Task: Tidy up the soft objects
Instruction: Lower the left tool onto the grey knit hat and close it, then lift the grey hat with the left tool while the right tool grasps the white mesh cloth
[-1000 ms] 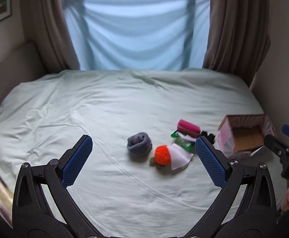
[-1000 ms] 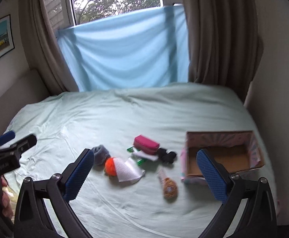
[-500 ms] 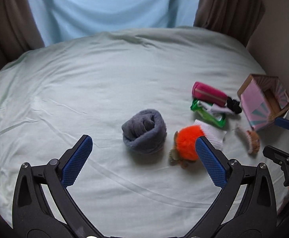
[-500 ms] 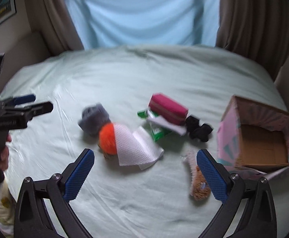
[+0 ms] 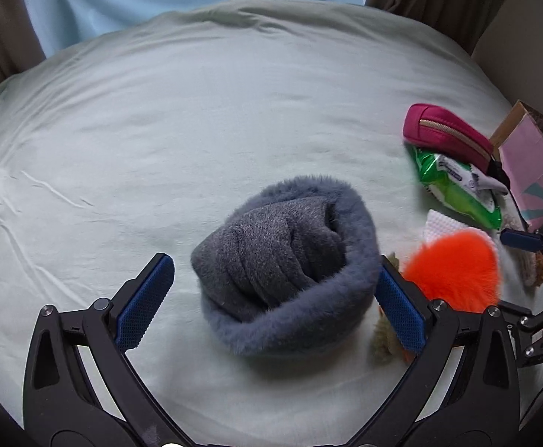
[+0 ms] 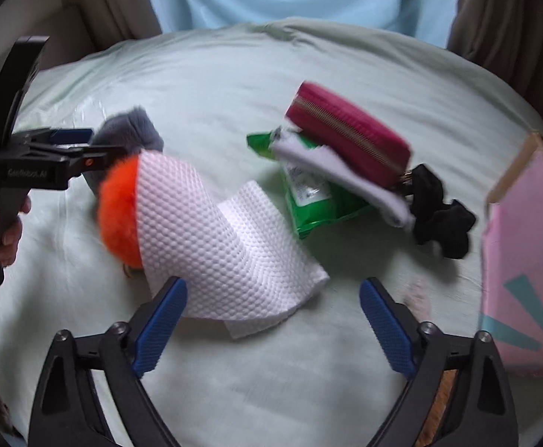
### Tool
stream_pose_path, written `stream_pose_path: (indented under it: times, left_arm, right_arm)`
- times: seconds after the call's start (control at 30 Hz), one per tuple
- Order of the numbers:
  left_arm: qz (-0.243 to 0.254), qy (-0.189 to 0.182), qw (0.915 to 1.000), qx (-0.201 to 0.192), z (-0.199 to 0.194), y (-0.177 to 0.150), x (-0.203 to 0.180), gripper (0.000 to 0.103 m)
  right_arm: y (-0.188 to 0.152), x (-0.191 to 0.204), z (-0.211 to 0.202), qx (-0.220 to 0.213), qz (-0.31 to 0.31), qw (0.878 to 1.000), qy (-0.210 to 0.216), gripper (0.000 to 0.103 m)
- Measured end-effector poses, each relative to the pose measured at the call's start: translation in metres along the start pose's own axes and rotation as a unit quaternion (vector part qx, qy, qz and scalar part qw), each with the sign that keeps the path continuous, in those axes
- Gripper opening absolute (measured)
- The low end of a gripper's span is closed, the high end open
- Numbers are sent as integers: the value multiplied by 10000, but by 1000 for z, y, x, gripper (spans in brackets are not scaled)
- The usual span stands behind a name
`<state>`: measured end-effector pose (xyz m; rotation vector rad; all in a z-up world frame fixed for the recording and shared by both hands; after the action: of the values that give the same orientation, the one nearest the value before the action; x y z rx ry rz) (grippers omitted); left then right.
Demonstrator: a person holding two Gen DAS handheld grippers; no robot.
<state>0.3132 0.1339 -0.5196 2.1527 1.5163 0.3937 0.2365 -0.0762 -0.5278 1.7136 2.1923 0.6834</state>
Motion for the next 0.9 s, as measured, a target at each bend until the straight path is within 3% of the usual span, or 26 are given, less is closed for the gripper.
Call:
stream_pose_path:
  times: [0.1, 0.23, 0.3, 0.4, 0.63, 0.9]
  left_arm:
    - [-26, -53, 10000, 58, 15, 0, -2, 102]
    - [-26, -117, 9998, 175, 32, 1, -9, 85]
    - [18, -18, 9999, 127, 35, 2, -11, 84]
    - [82, 55, 9999, 95, 34, 3, -14, 75]
    - [94, 46, 9999, 80, 24, 1, -18, 56]
    - [56, 98, 9998, -153, -11, 8, -20, 54]
  right_arm:
    - [-1, 1, 10, 53, -148, 9998, 104, 74]
    - [-1, 1, 14, -8, -291, 9994, 164, 63]
    - [0, 5, 13, -53, -355, 9992, 191, 54]
    - [-1, 10, 10, -99, -395, 9990, 207, 37]
    - [1, 6, 6, -128, -275, 9994, 158, 19]
    - [3, 4, -19, -230, -100, 9996, 91, 16]
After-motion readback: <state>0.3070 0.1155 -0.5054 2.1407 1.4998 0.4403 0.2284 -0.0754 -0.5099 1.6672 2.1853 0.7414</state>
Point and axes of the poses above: each gripper's, at about its wrist camera, not at the fingertips, and z roughly the way its jaws point, x to its left, y to its top, the point moved 5 cm from there along z, roughly the way its jaws point, and after that the axes turned 4 degrees about z, right-handed, at the moved point
